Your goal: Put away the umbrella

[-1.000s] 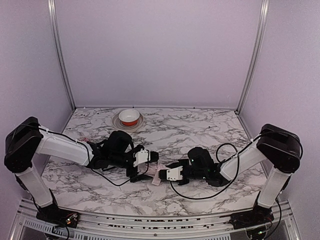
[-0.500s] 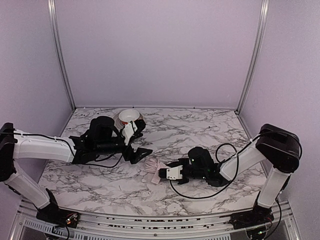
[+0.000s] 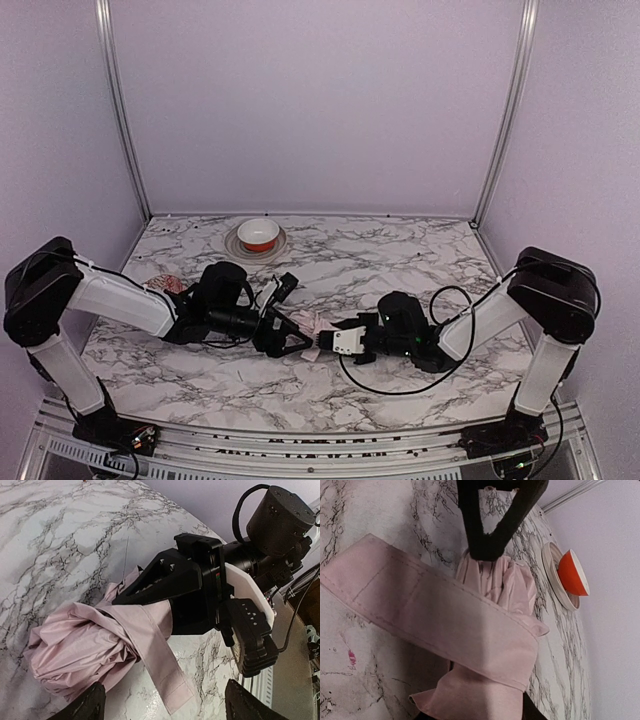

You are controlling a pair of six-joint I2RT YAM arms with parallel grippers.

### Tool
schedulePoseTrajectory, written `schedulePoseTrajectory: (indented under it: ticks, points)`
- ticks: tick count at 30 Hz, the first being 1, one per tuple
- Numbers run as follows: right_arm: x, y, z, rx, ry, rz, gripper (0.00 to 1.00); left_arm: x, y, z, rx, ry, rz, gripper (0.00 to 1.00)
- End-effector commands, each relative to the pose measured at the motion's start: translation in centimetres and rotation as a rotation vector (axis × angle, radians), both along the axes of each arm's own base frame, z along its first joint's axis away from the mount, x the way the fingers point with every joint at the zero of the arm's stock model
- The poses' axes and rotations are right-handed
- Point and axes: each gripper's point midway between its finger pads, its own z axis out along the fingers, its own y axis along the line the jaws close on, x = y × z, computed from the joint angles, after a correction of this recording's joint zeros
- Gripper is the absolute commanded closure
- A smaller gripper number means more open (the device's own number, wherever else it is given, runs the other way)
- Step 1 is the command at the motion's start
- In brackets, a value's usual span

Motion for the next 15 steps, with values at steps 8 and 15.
schedulePoseTrajectory:
  ticks: [8,15]
  points:
    - [1.8,1.6,3.2,0.113,-0.062,-0.023,1.00,0.6,-2.6,-3.1,-0.051,0.257,-0.080,0.32]
    - [2.2,1.8,3.1,0.122,-0.050,-0.032,1.00,-1.3,-3.0,-3.7,-0.060,0.306,-0.156,0.64]
